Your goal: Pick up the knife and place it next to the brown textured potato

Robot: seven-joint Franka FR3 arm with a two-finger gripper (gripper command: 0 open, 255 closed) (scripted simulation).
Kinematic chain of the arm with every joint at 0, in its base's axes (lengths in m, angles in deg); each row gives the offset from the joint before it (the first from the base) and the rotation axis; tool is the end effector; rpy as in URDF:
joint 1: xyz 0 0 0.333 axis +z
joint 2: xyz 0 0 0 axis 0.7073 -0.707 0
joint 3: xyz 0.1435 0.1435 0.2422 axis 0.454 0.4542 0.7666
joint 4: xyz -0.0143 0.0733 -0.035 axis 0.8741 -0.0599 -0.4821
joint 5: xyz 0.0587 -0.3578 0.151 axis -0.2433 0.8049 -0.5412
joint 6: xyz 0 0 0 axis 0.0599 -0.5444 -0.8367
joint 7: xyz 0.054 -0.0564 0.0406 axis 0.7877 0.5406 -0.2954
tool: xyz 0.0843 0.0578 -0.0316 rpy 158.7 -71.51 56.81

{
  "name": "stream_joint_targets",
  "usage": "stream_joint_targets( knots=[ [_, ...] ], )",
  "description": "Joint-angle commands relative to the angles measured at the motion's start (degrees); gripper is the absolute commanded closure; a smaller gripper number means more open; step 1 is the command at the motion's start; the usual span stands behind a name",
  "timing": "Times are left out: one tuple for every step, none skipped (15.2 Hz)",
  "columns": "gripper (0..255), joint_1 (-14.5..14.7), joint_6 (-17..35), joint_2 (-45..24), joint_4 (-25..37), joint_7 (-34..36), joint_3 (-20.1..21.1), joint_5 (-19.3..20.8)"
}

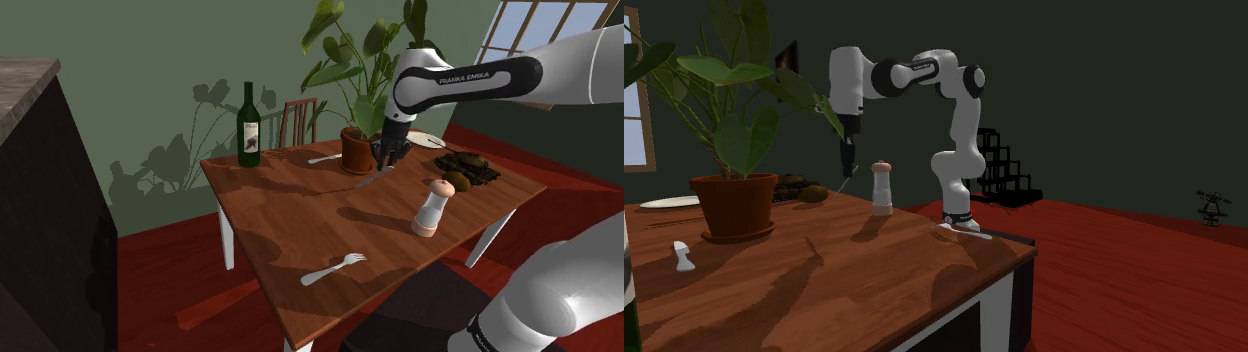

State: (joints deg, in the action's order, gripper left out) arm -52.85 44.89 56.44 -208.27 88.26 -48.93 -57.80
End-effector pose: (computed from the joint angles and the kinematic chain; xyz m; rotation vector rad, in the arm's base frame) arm 0.4606 -0.0693 0.4922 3.0080 -0.7286 0.0110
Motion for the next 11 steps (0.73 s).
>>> stream_joint_targets(
  knots=[
    [255, -1.15, 0.37, 0.32, -0.65, -2.63, -1.75, 0.59],
    [255, -1.75, 0.44, 0.45, -0.76, -4.01, -2.68, 0.88],
    [255, -2.35, 0.5, 0.51, -0.82, -5.4, -3.62, 1.17],
    [255, -2.95, 0.57, 0.51, -0.8, -6.8, -4.56, 1.46],
    [255, -3.55, 0.65, 0.45, -0.73, -8.19, -5.5, 1.73],
    [255, -4.14, 0.72, 0.33, -0.59, -9.59, -6.45, 2.0],
    [255, -4.72, 0.79, 0.14, -0.38, -11.0, -7.4, 2.26],
    [255, -5.3, 0.86, -0.1, -0.11, -12.41, -8.35, 2.5],
    [255, -4.74, 0.56, 0.31, -0.32, -10.95, -7.42, 2.26],
    [0, -4.74, 0.56, 0.31, -0.32, -10.95, -7.42, 2.26],
    [0, -4.22, 1.91, -0.27, -1.55, -15.28, -8.05, 2.22]
  ],
)
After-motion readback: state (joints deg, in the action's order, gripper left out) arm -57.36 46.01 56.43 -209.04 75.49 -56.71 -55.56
